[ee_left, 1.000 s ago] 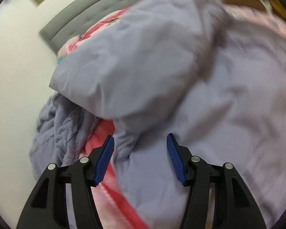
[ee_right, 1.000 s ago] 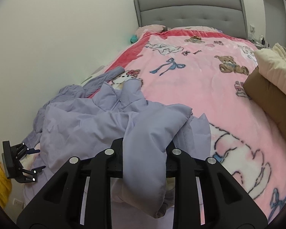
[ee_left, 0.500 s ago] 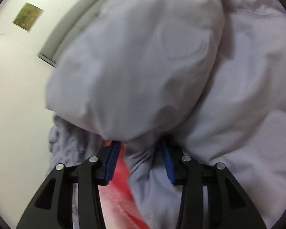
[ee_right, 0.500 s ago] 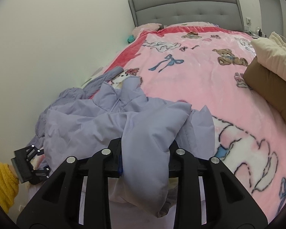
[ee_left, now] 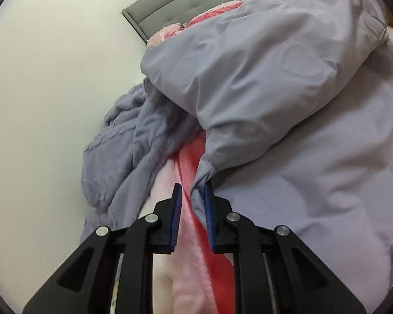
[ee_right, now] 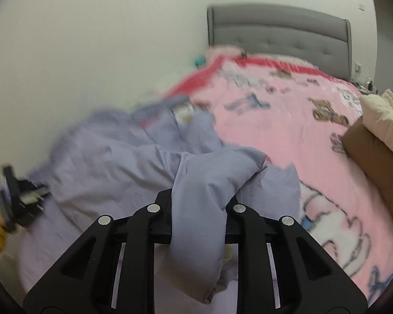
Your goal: Fold large clothes
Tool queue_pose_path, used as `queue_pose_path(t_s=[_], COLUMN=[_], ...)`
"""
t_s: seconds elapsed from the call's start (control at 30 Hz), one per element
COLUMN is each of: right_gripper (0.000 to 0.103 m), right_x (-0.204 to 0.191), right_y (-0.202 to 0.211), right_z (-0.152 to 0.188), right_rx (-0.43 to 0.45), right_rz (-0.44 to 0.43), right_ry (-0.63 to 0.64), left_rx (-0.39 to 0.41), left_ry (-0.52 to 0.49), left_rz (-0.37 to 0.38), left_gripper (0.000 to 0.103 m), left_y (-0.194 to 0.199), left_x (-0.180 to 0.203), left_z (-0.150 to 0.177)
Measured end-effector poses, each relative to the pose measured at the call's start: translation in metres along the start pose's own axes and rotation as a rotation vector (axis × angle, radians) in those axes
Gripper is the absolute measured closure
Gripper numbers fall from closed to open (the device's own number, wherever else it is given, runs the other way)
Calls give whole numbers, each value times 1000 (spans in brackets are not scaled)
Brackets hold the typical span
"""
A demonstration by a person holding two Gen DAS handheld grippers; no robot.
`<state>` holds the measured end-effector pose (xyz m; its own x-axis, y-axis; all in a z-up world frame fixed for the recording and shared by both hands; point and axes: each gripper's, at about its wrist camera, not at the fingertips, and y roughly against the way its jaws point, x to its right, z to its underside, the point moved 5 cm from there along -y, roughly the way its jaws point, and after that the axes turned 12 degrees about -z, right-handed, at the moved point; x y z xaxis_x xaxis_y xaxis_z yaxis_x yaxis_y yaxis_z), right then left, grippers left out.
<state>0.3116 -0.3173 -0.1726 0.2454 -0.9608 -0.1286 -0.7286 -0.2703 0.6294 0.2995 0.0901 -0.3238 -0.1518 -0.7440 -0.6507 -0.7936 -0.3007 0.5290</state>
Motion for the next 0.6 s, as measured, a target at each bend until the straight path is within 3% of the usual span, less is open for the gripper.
queue_pose_path(t_s=[0.13,0.3,0.5,0.57,0.6], right_gripper=[79,74,67,63,63], right_x=[24,34,36,30,30], right_y=[-43,-65,-71,-49,-49], right_z=[28,34,45,41,41], right_rx=[-114,-131,-170,-114,-114], right_rz=[35,43,59,49,49], right_ry=[-69,-126,-159,-145,-145], left_rx=[-64,-80,-68,-32,8], left_ry=[157,147,141,155,175], left_rz=[52,57,62,51,48], left_gripper=[86,86,85,77,64], left_y=[-8,-4,-19,-1,9], left_x=[0,16,9,3,-2], left_z=[13,24,22,20,20])
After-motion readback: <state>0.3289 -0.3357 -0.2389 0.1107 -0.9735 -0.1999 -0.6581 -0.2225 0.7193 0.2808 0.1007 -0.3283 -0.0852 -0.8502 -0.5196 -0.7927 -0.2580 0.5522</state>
